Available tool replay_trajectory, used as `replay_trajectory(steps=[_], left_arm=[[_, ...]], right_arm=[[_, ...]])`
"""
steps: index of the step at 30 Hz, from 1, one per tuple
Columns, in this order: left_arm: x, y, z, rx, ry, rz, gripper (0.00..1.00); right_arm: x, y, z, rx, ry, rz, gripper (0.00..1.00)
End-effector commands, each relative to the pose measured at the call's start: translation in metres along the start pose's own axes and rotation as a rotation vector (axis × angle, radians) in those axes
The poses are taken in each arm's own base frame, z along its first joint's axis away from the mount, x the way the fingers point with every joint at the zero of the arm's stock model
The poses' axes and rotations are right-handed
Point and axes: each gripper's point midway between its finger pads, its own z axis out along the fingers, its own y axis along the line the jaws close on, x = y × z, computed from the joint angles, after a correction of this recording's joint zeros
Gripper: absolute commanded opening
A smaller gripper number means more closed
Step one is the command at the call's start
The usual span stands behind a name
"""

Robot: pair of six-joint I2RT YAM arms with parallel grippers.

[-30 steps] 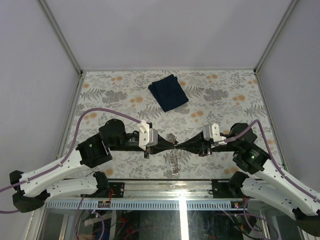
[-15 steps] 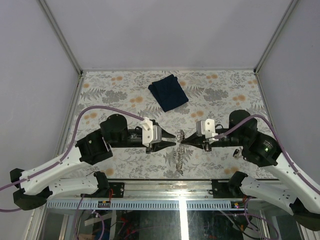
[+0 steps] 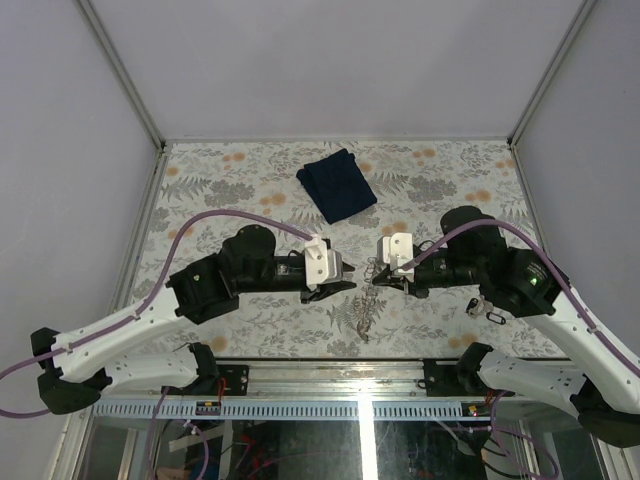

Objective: Put the keys on the keyring

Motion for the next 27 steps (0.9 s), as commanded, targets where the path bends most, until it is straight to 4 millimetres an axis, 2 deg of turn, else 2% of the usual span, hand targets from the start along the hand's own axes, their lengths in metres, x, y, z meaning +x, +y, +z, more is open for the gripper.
replay_trajectory(steps=[1,8,16,27], left_arm=[[-0.024,0.008,0.002,-0.024,-0.064,0.03,0.32],[-0.022,0.006,0.01,0.0,-0.063,0.017,0.33],[-0.027,0.006,0.016,0.023,-0.07,0.023,0.25],[-0.022,0.007,0.022,0.033,-0.053,0.029,0.22]], right_arm=[[-0.019,-0.009,-0.008,0.038,-0.038,-0.05,0.0],[-0.023,-0.01,-0.005,0.036,-0.063,-0.053,0.0],[-0.022,-0.007,-0.001,0.02,-0.078,-0.051,0.0],[-0.027,-0.007,0.001,0.012,-0.102,-0.057,0.0]])
